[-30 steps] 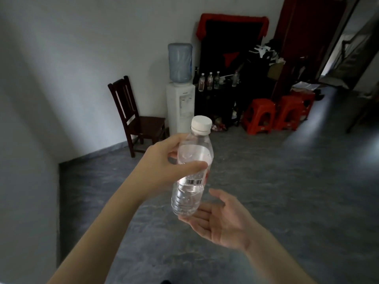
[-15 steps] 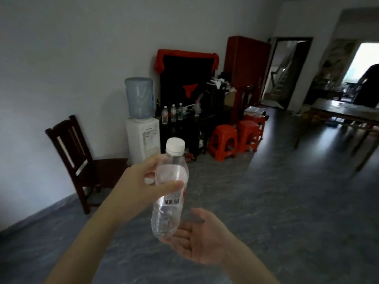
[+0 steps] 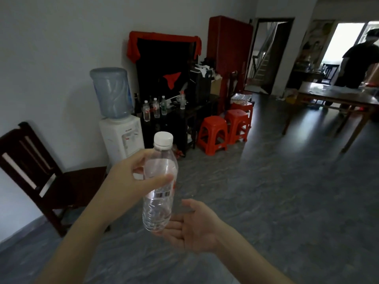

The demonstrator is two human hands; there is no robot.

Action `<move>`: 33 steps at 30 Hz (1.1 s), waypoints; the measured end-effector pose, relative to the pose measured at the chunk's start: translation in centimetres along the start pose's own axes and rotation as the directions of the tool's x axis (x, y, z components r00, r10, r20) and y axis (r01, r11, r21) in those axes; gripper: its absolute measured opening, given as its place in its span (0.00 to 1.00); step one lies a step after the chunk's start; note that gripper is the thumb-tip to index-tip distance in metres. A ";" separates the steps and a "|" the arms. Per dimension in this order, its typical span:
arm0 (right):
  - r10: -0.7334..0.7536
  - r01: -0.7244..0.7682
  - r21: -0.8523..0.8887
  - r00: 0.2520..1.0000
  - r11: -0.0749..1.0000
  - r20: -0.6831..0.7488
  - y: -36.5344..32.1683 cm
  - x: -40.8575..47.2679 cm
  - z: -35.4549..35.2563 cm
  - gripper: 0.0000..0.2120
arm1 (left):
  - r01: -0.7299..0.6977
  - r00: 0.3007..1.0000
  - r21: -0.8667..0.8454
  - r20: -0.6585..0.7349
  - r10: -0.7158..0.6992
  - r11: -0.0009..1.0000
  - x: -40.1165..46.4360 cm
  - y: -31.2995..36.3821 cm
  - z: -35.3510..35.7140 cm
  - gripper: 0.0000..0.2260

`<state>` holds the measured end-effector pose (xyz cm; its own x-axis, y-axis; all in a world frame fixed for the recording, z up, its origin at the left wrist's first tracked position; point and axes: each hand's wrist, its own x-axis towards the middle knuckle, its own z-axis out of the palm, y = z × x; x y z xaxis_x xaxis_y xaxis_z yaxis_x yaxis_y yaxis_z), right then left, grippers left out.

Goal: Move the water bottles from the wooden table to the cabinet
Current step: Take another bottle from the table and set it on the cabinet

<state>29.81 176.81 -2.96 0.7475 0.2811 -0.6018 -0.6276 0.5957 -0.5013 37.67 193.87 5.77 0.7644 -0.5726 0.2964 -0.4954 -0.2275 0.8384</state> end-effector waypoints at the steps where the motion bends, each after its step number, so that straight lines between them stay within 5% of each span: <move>1: -0.003 0.003 -0.002 1.000 1.000 -0.003 -1.7 1.2 -0.2 0.33 | 0.009 1.000 -0.003 0.005 -0.009 1.000 1.9 -0.7 -0.1 0.23; 22: -0.024 0.026 0.089 1.000 0.996 -0.016 -28.8 21.9 -4.0 0.31 | 0.033 0.997 0.019 -0.075 -0.031 0.999 33.2 -15.2 -2.3 0.26; 33: -0.044 0.039 0.131 0.999 0.991 0.031 -41.7 37.3 0.6 0.32 | 0.023 0.998 0.065 -0.060 -0.019 0.998 49.3 -25.0 -11.8 0.25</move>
<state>83.98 162.91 -4.14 0.7807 0.2778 -0.5598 -0.5637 0.6997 -0.4389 92.63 180.63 4.88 0.7968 -0.5202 0.3074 -0.5038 -0.2910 0.8133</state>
